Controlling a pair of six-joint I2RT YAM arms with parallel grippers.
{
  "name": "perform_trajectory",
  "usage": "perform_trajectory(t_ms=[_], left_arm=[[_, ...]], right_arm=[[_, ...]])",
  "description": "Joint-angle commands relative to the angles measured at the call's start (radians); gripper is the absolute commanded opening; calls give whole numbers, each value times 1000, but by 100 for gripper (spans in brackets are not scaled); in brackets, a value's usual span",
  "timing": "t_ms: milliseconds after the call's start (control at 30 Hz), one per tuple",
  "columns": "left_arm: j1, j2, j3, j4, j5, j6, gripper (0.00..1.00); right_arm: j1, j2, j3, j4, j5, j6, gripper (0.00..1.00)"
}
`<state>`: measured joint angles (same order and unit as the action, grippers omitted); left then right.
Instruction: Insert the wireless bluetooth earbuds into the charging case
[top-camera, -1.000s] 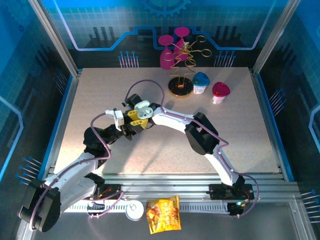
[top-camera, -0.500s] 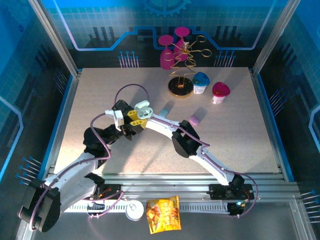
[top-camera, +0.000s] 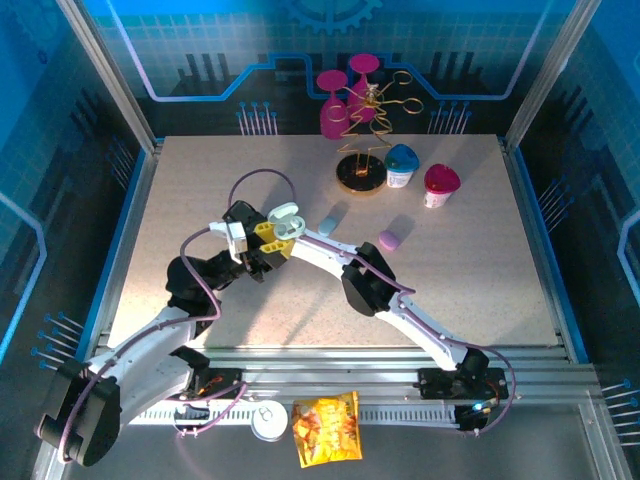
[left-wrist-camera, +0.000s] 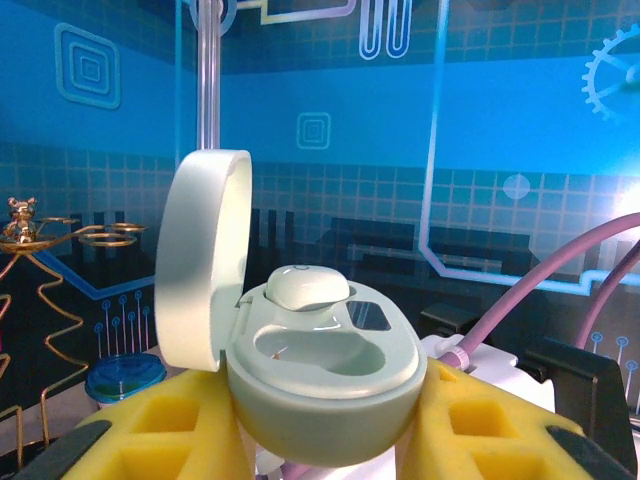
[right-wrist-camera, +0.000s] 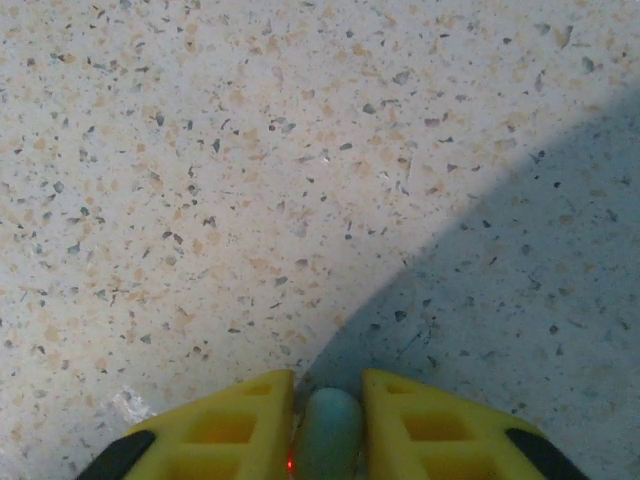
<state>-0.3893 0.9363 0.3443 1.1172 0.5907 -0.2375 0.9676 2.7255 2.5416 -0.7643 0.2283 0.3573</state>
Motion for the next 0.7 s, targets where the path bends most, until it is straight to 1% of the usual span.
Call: perform_trajectory(t_ms=[0, 133, 233, 333, 433, 667], left_arm=[[-5, -13, -7, 42, -17, 0, 18], [-4, -9, -10, 38, -26, 6, 18], [-5, -5, -13, 39, -37, 16, 18], [-4, 8, -23, 55, -55, 22, 19], [-5, 19, -24, 75, -59, 20, 19], [-4, 24, -21, 75, -78, 33, 19]], right_arm=[[1, 20, 17, -55, -12, 3, 17], [-3, -28, -22, -37, -27, 10, 14], [-13, -110, -120, 19, -50, 28, 13], [-29, -245, -310, 156, -76, 42, 13], [-50, -391, -526, 331, -121, 66, 14], [-139, -697, -952, 620, -258, 188, 15]])
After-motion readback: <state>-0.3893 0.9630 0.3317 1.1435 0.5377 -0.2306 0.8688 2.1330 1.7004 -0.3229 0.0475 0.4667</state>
